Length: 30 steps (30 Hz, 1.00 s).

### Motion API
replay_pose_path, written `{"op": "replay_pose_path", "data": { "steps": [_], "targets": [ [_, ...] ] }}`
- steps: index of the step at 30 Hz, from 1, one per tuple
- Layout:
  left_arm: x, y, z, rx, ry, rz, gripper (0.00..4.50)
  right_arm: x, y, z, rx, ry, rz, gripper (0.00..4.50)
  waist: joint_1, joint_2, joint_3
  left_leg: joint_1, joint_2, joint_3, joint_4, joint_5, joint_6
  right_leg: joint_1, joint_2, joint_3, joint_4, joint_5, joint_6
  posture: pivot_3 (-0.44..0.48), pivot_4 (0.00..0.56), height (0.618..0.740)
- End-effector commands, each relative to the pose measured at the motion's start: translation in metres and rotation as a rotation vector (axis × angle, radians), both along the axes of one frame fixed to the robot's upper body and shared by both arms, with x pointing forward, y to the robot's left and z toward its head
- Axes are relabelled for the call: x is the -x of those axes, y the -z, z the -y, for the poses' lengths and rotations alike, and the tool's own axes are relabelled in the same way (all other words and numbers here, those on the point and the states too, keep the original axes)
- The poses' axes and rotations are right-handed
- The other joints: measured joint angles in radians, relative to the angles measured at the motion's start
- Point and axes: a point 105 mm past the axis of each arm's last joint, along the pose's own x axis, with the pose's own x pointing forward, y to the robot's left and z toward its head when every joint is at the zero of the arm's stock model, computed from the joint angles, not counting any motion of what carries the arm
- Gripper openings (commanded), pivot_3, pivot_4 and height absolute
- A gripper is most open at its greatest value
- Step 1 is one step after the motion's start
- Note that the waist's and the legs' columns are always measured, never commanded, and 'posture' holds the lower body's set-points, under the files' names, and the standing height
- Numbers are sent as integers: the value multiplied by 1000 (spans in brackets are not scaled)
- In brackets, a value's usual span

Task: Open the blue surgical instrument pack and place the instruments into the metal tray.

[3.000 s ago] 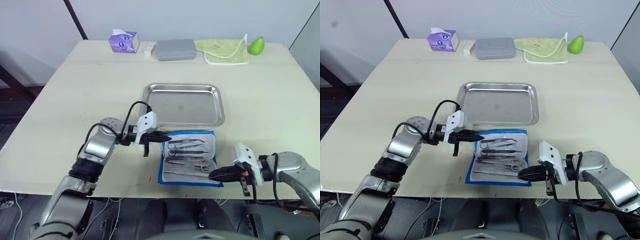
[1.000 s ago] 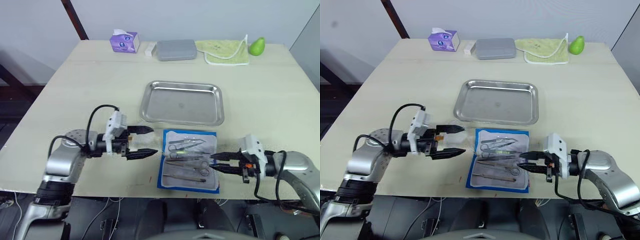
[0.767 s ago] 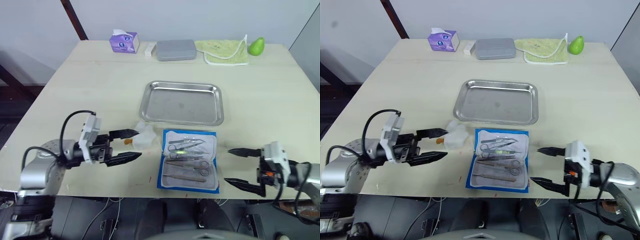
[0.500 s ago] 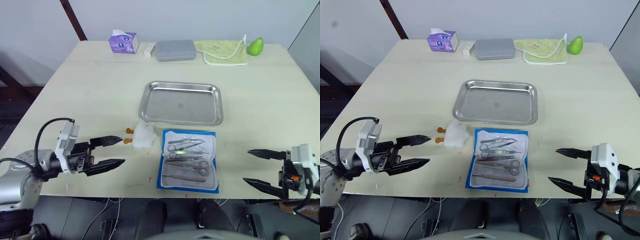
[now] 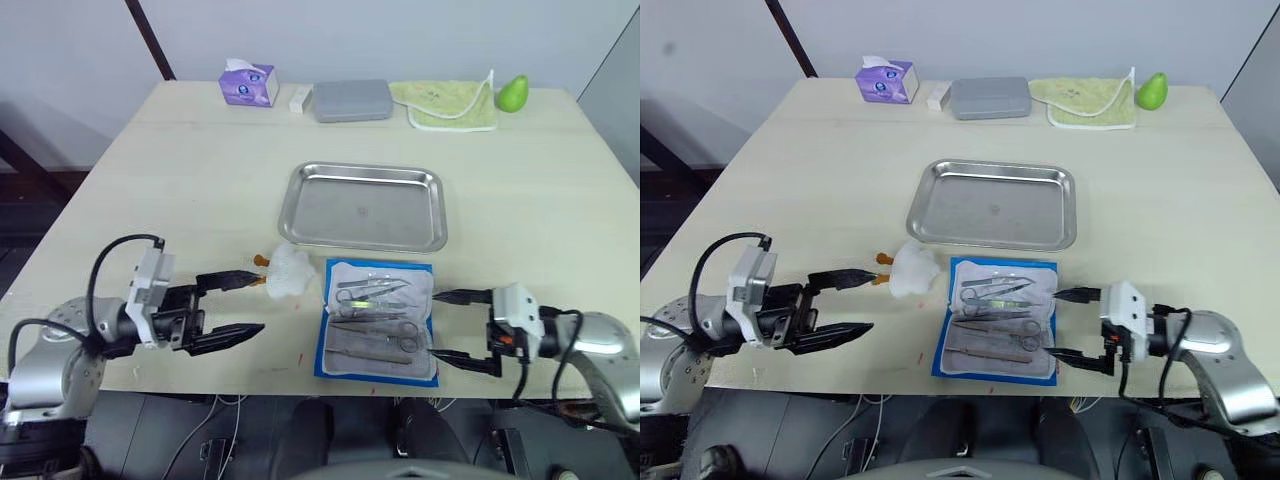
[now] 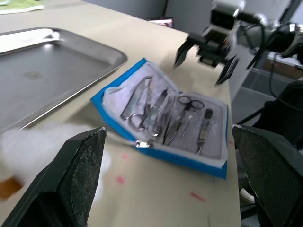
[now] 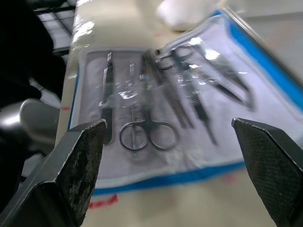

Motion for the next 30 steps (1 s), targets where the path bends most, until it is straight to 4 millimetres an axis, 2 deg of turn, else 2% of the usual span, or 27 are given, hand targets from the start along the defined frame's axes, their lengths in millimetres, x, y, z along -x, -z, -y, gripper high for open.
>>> {"op": "replay_pose_path", "data": {
  "steps": [1,12,23,30],
  "targets": [
    [3,-6,8,2,33,24,4500,-8,-6,-5,-18,-12,39,4460,-2,0,0,0,0,0,0,0,0,0,0,0,0,0,0,0,150,740],
    [3,-4,17,2,48,30,4500,-17,4,-14,-25,-39,17,4460,-2,0,0,0,0,0,0,0,0,0,0,0,0,0,0,0,150,740],
    [3,-2,19,0,55,35,4500,-23,13,-4,-49,27,16,4460,-2,0,0,0,0,0,0,0,0,0,0,0,0,0,0,0,150,740],
    [1,1,20,4,67,34,4500,-22,36,-6,-49,42,-24,4460,-2,0,0,0,0,0,0,0,0,0,0,0,0,0,0,0,150,740]
  ]
}}
